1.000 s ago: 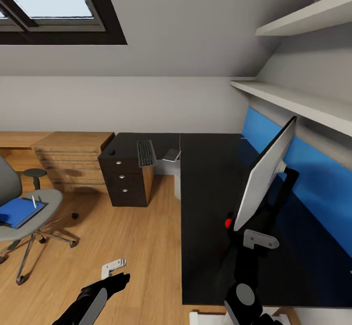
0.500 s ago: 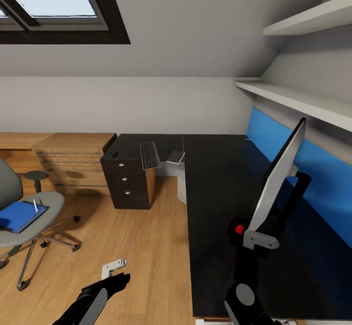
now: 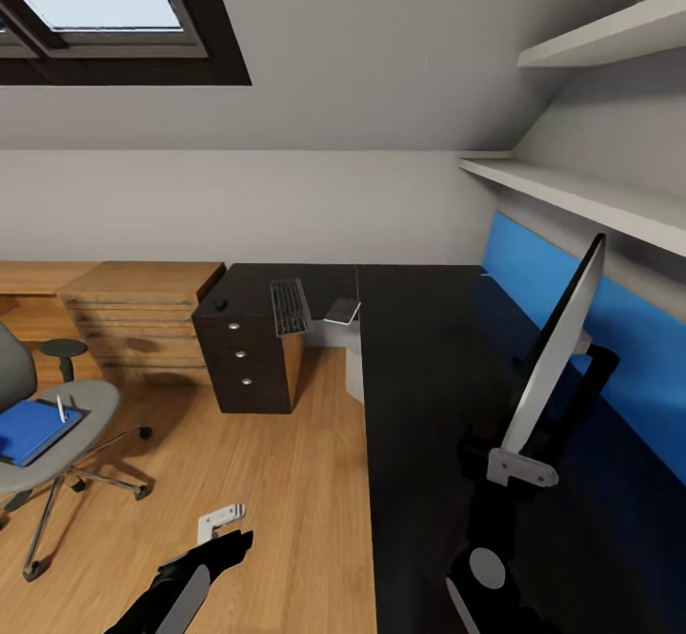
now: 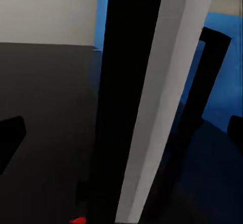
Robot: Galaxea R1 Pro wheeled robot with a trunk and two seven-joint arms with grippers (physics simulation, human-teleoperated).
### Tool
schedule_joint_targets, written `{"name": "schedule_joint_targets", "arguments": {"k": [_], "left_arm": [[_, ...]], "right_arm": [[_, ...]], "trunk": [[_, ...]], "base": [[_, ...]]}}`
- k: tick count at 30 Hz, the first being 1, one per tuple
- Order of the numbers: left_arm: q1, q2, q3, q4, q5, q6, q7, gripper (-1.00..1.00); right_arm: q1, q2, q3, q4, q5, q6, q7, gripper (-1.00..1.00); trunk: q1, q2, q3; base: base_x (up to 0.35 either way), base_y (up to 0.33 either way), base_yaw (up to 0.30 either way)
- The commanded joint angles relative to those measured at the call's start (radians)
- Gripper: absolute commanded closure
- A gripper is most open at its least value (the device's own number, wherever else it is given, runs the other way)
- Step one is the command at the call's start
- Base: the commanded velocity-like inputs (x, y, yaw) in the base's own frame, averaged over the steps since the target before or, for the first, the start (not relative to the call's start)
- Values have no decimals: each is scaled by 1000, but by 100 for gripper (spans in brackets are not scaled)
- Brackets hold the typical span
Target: In the bedroom, organize the workspace by keeping the computer under the desk, ensuring the monitor is on the desk, placing the keyboard on the desk next to the monitor, placing the mouse on the desk next to the keyboard, moving the folder from the swivel chair onto the desk next to the mouse, stacking the notebook on top of the folder with the pen on top of the notebook, and positioning the swivel chair next to the desk.
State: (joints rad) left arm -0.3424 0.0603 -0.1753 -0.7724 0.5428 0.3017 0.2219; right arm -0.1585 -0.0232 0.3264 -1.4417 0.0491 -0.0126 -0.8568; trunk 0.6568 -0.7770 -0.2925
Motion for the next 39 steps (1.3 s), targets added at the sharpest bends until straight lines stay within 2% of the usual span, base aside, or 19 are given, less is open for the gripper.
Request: {"name": "schedule_joint_targets", "arguments": {"k": [1,2,10,12,20,25,39], "left_arm": [[0,1,-6,1,11,-1,10,-100],[-1,1,-7,5,11,-4,10,-100],[0,-2,-7,10,11,-6,10,-100],[-1,-2,-7,10,11,-6,10,-100],[-1,-2,-14,10,11,-6,11,-100],[-1,-2,-30,10,11,-6,13,-100],[-1,-1,-32,10,11,-6,13,-100]], "right_arm": [[-1,0,-16,0,0,0,-5,-100],[-1,1,-50,0,-1,2,-3,-100],[-1,2,-91,1,-4,3,-2,-100],[-1,3,-111,1,-5,3,-3,-100],[-1,3,-116,1,-5,3,-3,-100],[-1,4,-116,0,-5,3,-4,-100],[-1,5,-110,0,-8,-5,-3,-100]], "trunk": [[0,-1,-1],[0,-1,-1],[0,-1,-1],[0,-1,-1],[0,-1,-1],[0,-1,-1],[0,-1,-1]], "base": [[21,0,0],[9,0,0],[3,0,0],[0,0,0],[-59,-49,0],[-216,-192,0],[-236,-207,0]]}}
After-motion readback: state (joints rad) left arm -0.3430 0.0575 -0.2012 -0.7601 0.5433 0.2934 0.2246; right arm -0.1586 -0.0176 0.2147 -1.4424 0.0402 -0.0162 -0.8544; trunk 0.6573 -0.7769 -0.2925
